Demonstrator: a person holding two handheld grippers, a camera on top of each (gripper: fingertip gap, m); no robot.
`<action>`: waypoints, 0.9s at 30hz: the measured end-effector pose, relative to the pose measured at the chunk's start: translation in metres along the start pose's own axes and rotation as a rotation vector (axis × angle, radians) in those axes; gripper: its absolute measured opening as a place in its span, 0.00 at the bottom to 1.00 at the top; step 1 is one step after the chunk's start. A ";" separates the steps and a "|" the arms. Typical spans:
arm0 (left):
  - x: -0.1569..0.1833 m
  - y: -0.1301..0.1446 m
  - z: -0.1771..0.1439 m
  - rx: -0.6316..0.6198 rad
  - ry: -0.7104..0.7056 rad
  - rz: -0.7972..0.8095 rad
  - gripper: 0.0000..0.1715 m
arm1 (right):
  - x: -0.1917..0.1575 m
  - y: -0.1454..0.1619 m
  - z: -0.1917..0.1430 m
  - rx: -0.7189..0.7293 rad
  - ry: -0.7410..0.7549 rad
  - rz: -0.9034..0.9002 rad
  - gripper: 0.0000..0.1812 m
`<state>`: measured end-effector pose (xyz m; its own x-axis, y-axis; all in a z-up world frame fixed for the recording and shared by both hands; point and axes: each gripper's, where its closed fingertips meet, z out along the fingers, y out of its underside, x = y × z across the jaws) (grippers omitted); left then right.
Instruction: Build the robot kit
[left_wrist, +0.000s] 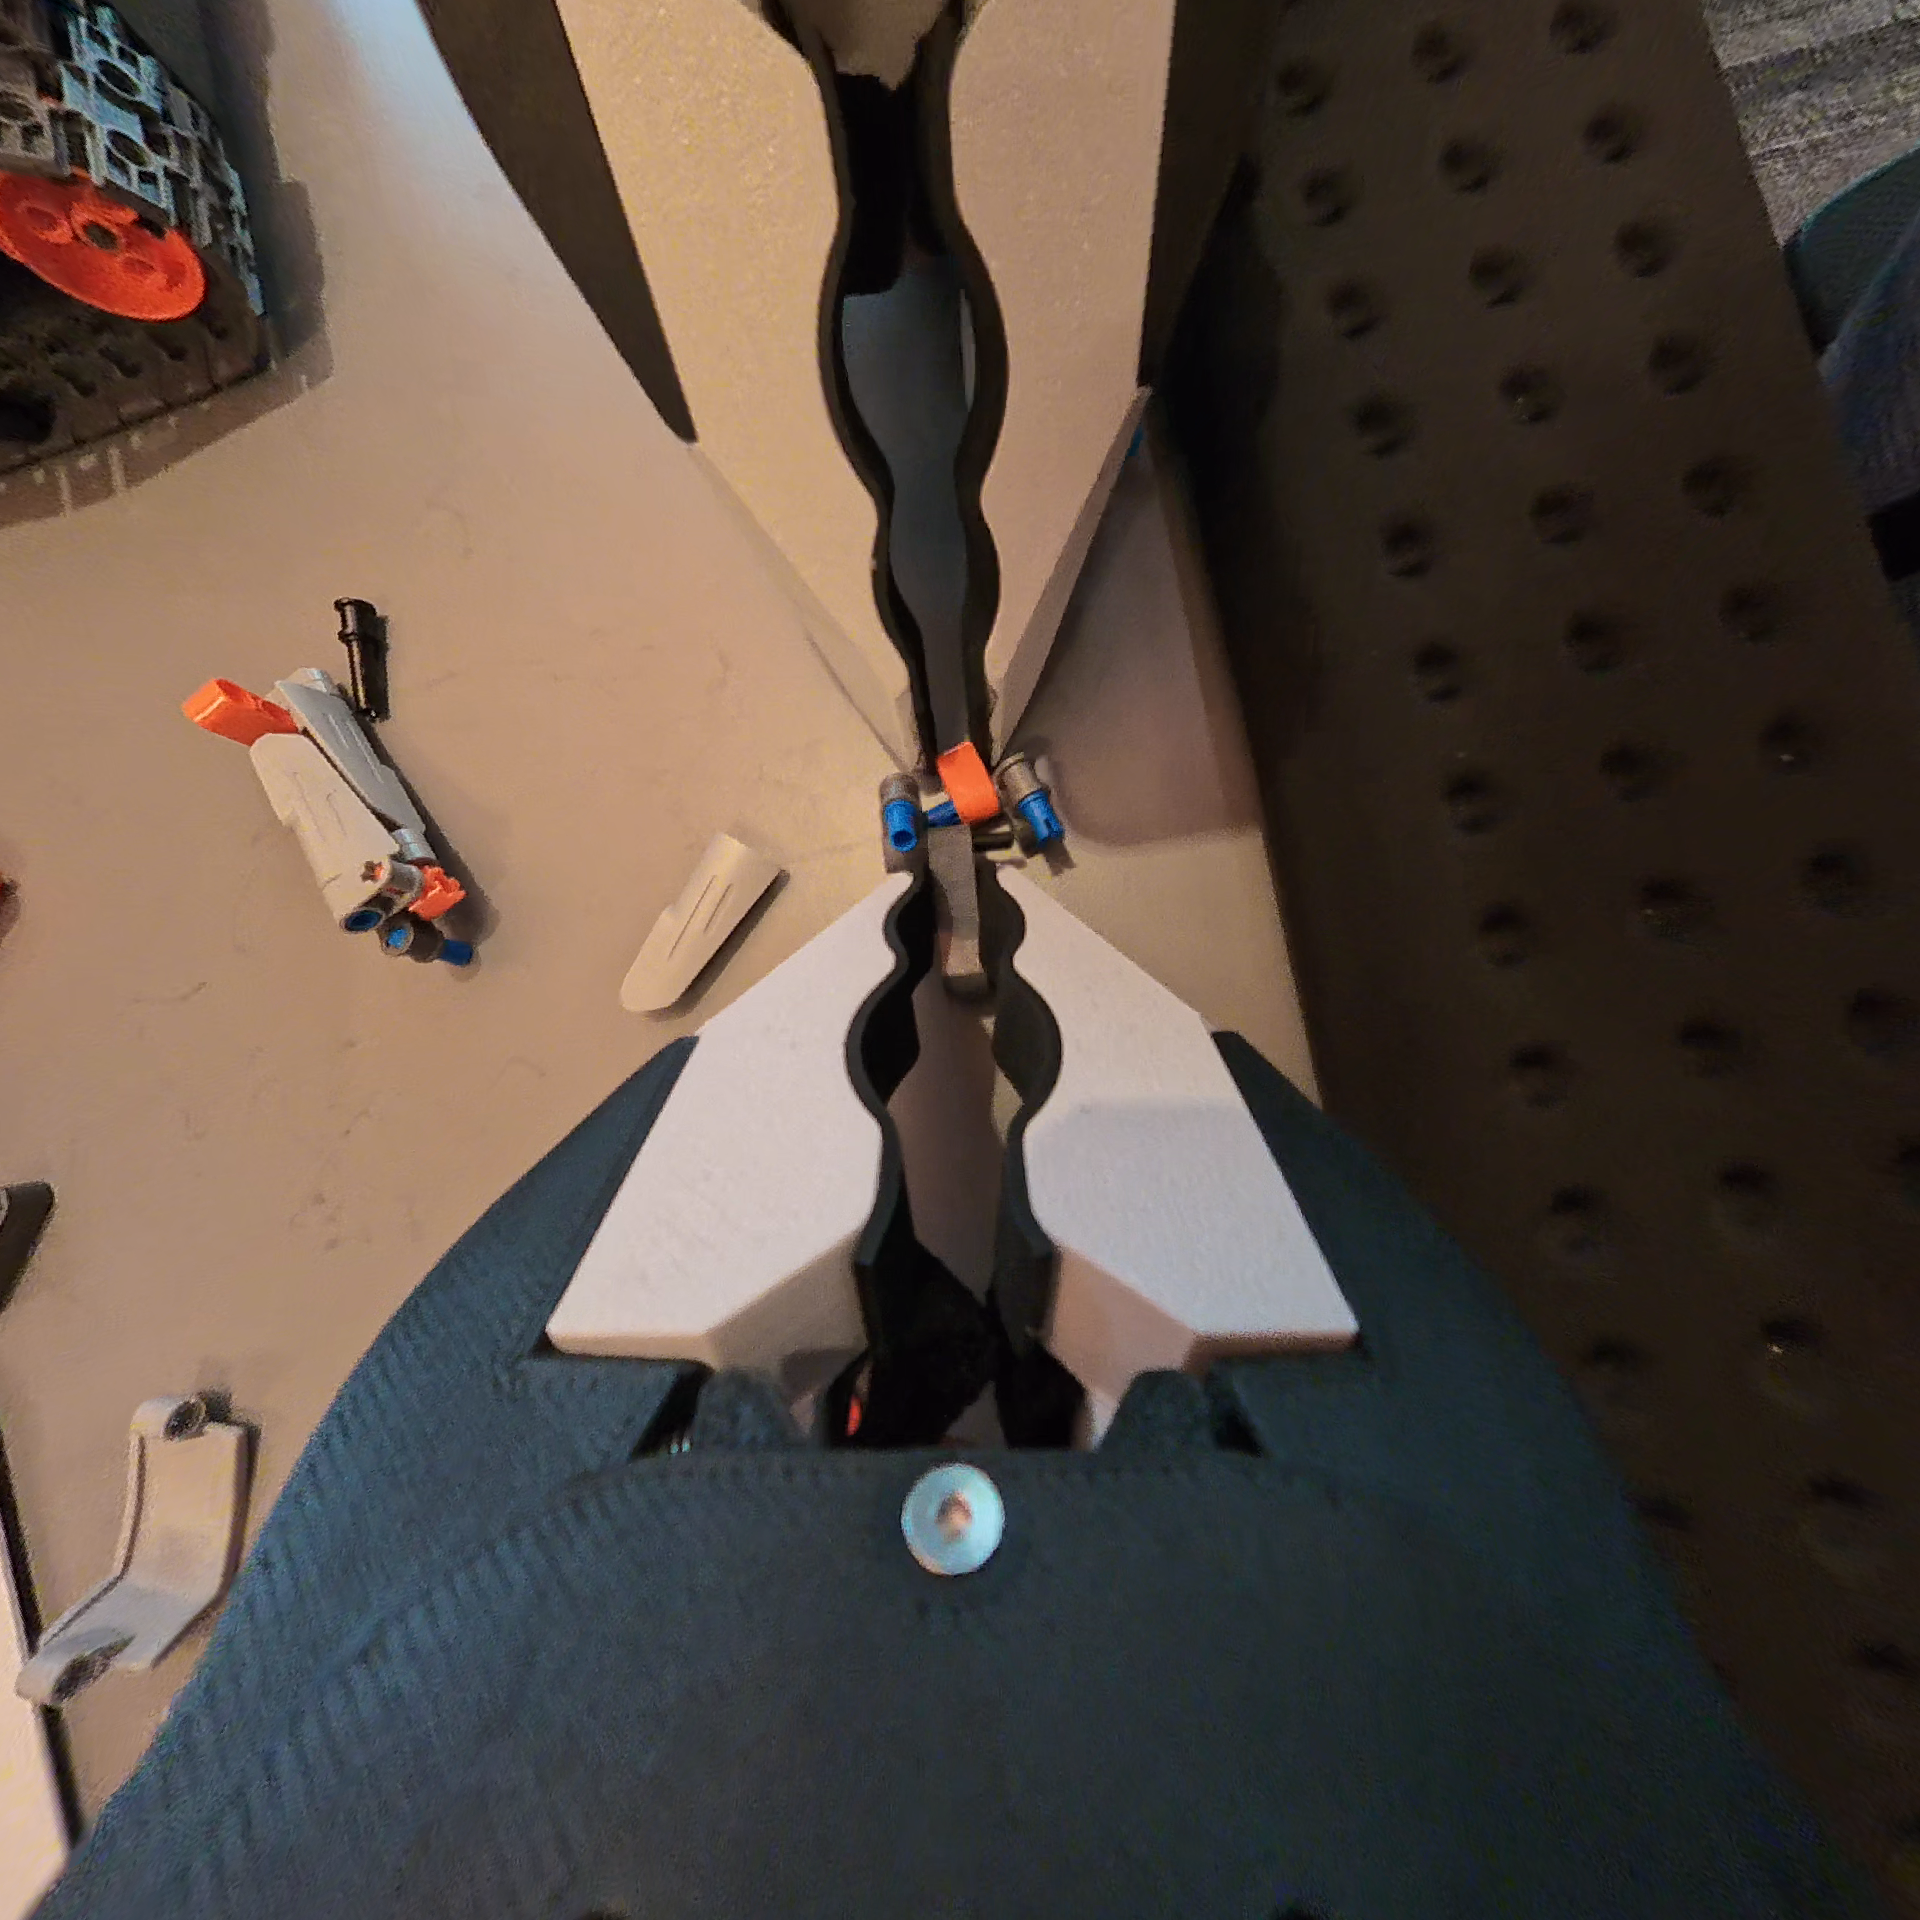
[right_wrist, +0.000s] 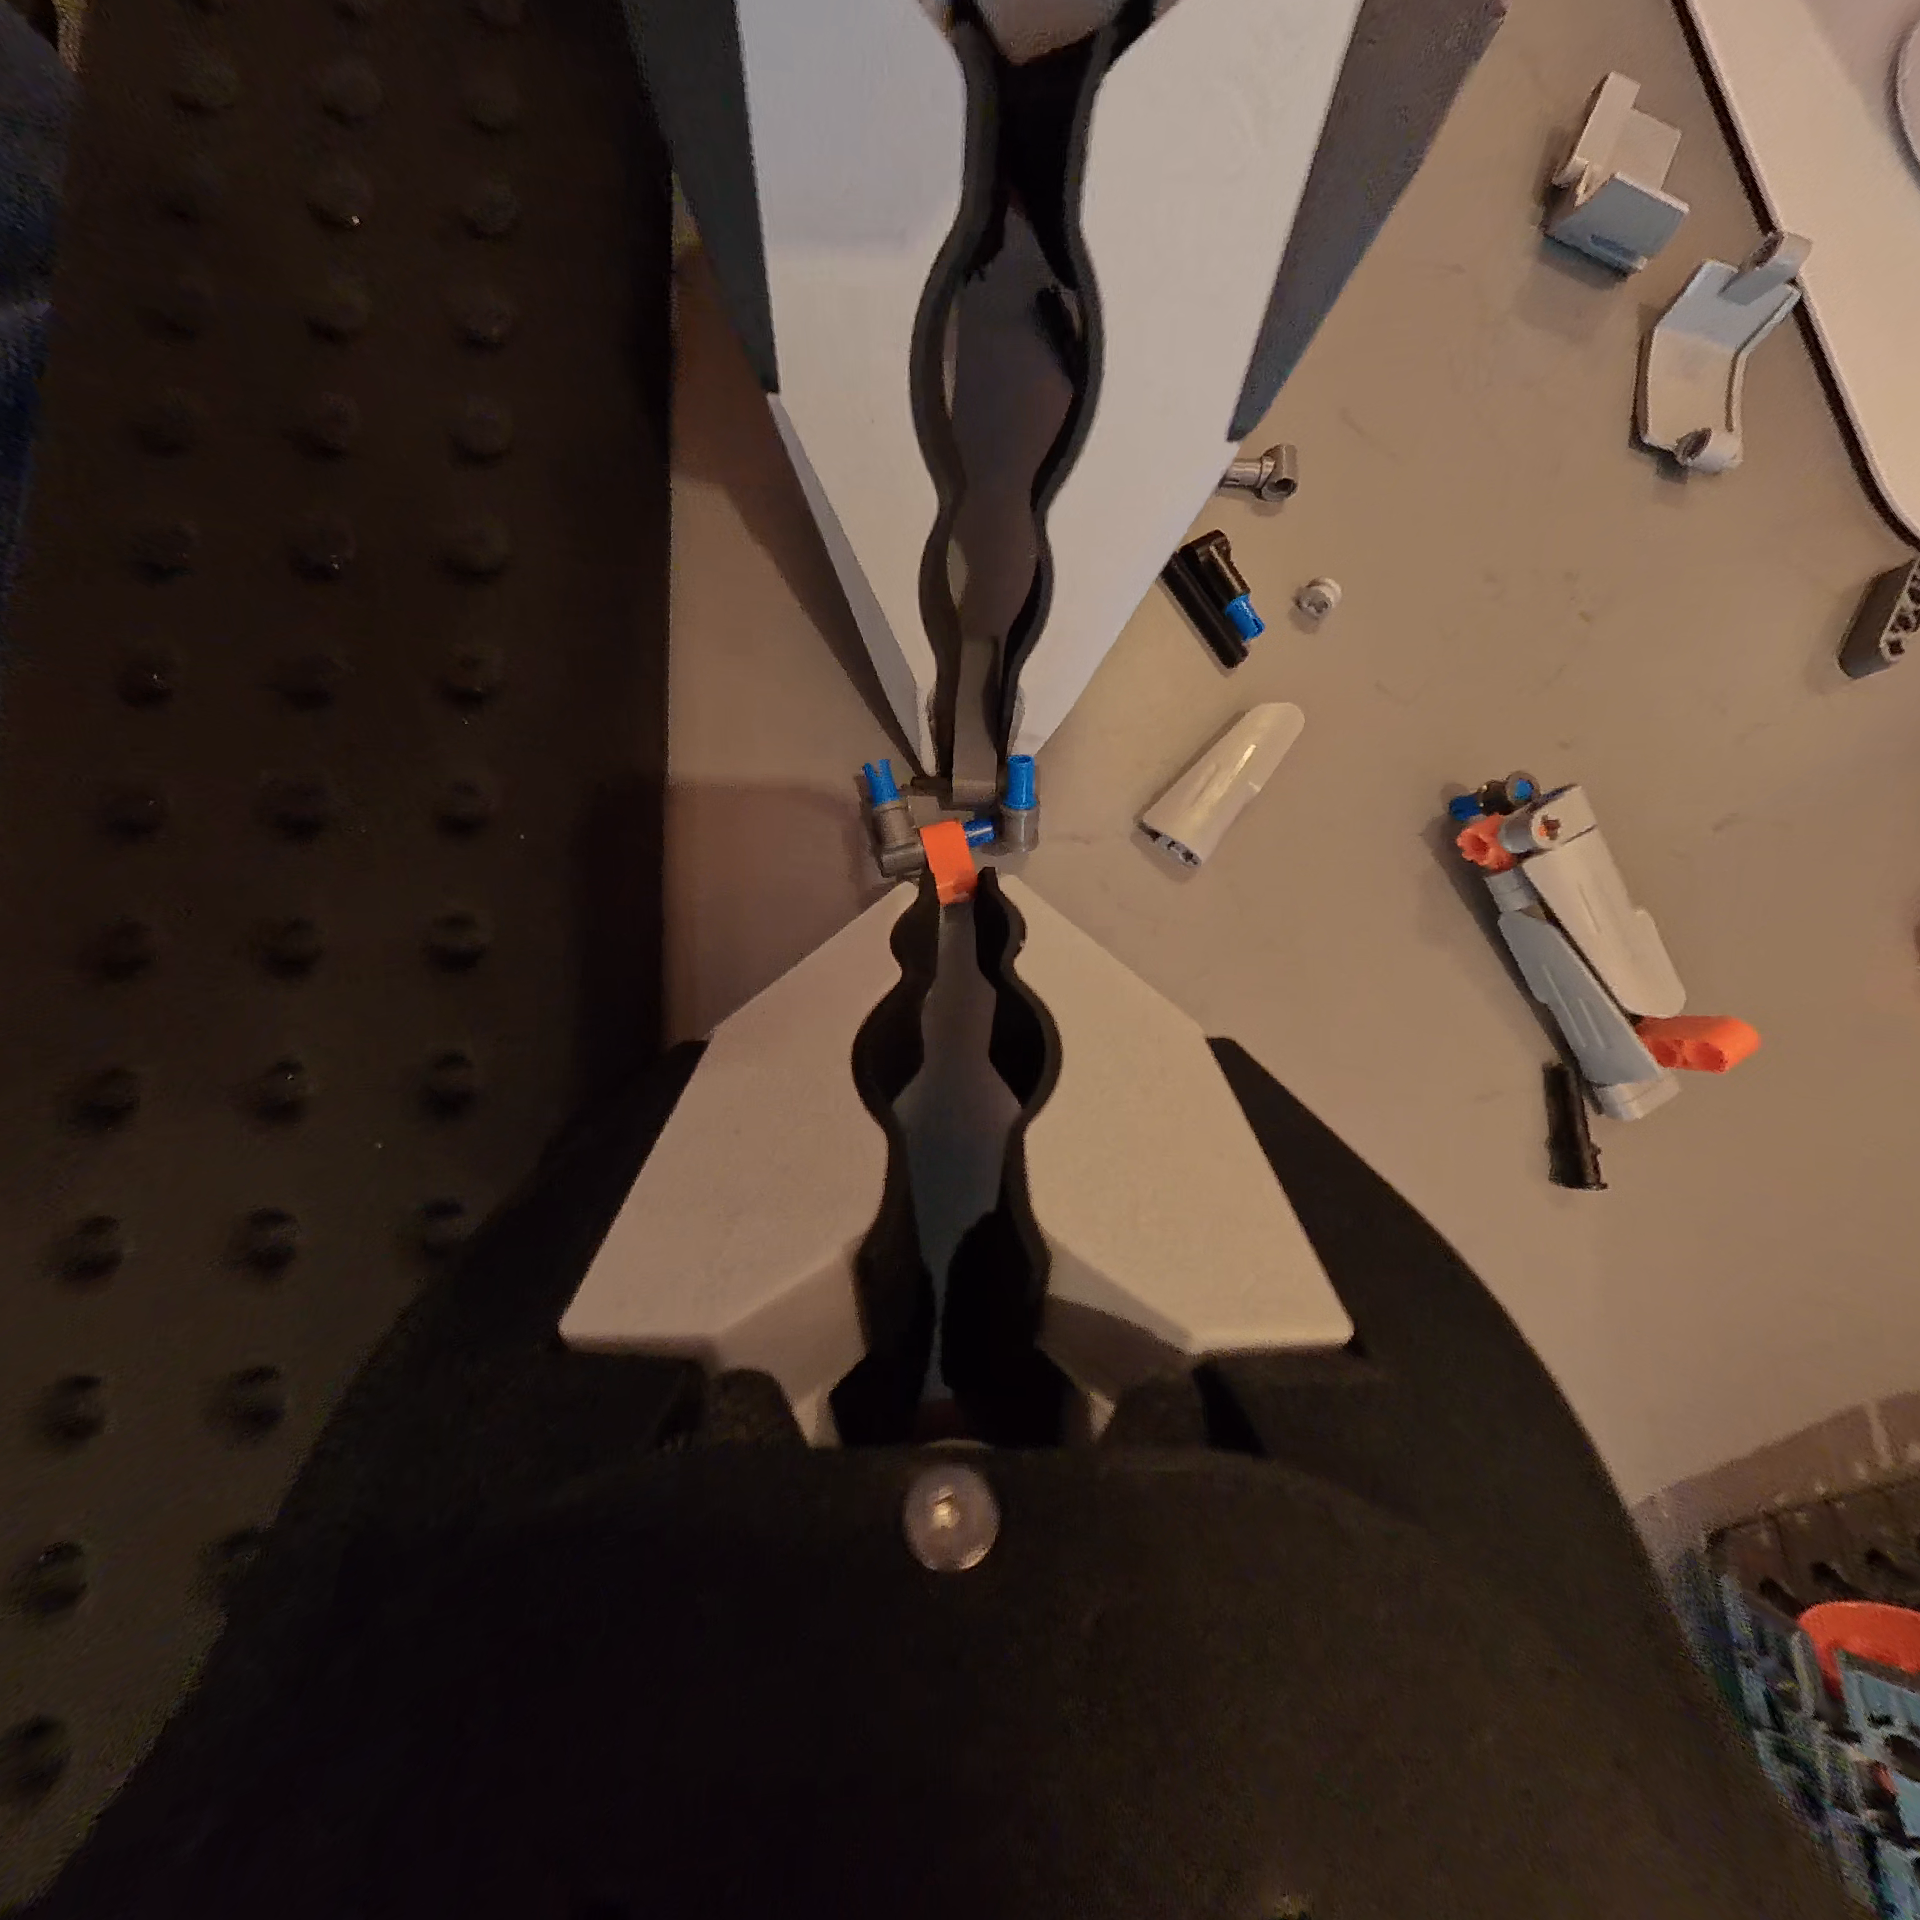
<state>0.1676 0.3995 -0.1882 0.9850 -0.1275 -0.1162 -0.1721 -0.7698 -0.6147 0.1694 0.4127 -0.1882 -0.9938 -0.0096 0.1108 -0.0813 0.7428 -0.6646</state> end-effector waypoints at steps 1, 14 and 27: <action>-0.001 0.000 0.000 -0.006 0.002 -0.001 0.04 | 0.000 0.000 0.000 -0.007 0.005 -0.008 0.03; 0.048 -0.026 -0.003 0.087 0.290 -0.061 0.04 | 0.018 0.001 0.002 -0.071 0.153 0.007 0.00; 0.023 -0.014 0.001 0.012 0.105 -0.075 0.04 | 0.014 -0.003 -0.006 -0.016 0.088 0.005 0.00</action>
<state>0.1931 0.4081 -0.1831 0.9907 -0.1357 0.0125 -0.0978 -0.7722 -0.6278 0.1565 0.4145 -0.1800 -0.9836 0.0528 0.1727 -0.0743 0.7535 -0.6533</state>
